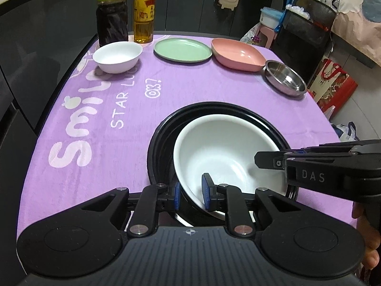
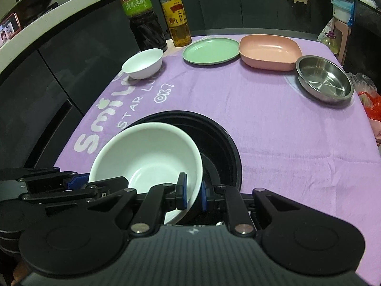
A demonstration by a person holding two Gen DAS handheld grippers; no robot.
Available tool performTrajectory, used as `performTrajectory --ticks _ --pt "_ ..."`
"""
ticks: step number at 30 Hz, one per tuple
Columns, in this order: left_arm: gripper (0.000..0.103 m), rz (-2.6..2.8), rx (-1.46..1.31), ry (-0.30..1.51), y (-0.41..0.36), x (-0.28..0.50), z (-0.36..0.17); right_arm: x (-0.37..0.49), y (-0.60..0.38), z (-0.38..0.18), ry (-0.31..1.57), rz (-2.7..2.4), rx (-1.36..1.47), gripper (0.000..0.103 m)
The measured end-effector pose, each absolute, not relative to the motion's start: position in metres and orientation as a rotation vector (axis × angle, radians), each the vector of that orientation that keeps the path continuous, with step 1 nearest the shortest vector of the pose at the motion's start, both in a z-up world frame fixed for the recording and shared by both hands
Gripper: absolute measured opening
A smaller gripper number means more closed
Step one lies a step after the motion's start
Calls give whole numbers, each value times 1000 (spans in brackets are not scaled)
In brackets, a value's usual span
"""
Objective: Organize plates and bowls
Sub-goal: 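Carry the large white bowl and lower it into the black bowl, then open the left gripper and lift it away from the bowls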
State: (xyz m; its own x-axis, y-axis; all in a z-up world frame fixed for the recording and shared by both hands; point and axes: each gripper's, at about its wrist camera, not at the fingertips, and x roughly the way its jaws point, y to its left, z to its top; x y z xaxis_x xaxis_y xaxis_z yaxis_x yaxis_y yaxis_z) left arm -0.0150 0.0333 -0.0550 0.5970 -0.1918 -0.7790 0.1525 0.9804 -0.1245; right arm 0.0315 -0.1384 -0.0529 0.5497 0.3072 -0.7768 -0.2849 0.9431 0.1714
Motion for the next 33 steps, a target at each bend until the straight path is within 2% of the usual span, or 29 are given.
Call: performTrajectory --ticks 12,23,33 --pt "17 -188 -40 928 34 -10 -56 38 -141 -56 922 324 20 14" --pt "19 -185 -76 841 50 -18 -34 40 -149 -44 882 311 27 14" --pt "19 -146 -119 843 64 -4 -34 46 -150 -36 856 304 20 14"
